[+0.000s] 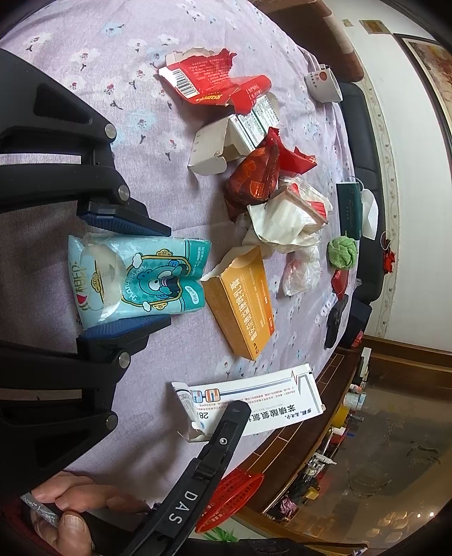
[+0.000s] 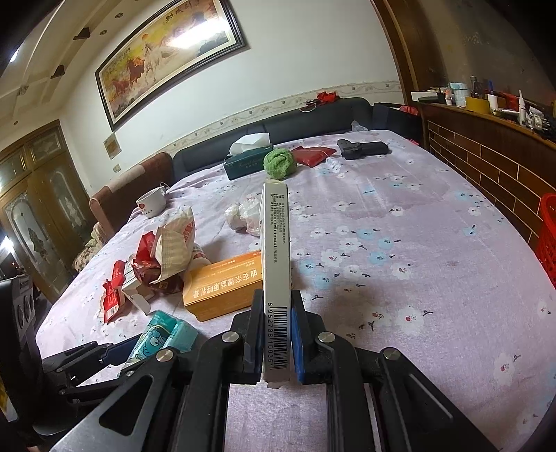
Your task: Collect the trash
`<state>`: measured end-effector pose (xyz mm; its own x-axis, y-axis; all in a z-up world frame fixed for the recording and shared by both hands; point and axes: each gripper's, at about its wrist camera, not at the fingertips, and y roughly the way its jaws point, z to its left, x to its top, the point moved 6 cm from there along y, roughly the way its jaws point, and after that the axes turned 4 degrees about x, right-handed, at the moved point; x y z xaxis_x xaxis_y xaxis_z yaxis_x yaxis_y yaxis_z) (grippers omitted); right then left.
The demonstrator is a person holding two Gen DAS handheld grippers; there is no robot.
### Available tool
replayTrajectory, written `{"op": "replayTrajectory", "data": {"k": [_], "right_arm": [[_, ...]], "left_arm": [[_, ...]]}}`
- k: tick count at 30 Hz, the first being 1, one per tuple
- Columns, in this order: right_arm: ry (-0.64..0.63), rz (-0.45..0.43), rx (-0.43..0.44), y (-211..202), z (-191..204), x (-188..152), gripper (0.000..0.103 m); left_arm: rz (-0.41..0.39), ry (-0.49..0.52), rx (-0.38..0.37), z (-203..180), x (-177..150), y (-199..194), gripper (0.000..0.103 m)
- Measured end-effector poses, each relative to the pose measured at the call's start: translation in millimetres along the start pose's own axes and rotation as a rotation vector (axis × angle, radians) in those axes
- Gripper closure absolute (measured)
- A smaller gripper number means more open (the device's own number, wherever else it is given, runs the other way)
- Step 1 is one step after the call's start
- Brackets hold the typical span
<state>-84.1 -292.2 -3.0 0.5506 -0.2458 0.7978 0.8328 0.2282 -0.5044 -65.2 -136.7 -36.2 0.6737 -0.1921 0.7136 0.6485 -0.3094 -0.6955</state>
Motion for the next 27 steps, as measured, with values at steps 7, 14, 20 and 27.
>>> {"op": "replayTrajectory", "data": {"k": [7, 14, 20, 27], "right_arm": [[0.006, -0.009, -0.007, -1.1, -0.9, 0.7, 0.089], [-0.012, -0.019, -0.016, -2.7, 0.7, -0.3, 0.089], [-0.021, -0.024, -0.014, -3.5, 1.7, -0.2, 0.089], [-0.016, -0.025, -0.011, -4.2, 0.4, 0.5, 0.089]], "left_arm": [[0.000, -0.005, 0.001, 1.2, 0.8, 0.4, 0.061], [0.007, -0.005, 0.010, -0.4, 0.5, 1.2, 0.061], [0.002, -0.006, 0.011, -0.7, 1.0, 1.0, 0.061], [0.002, -0.010, 0.013, -0.3, 0.7, 1.8, 0.061]]}}
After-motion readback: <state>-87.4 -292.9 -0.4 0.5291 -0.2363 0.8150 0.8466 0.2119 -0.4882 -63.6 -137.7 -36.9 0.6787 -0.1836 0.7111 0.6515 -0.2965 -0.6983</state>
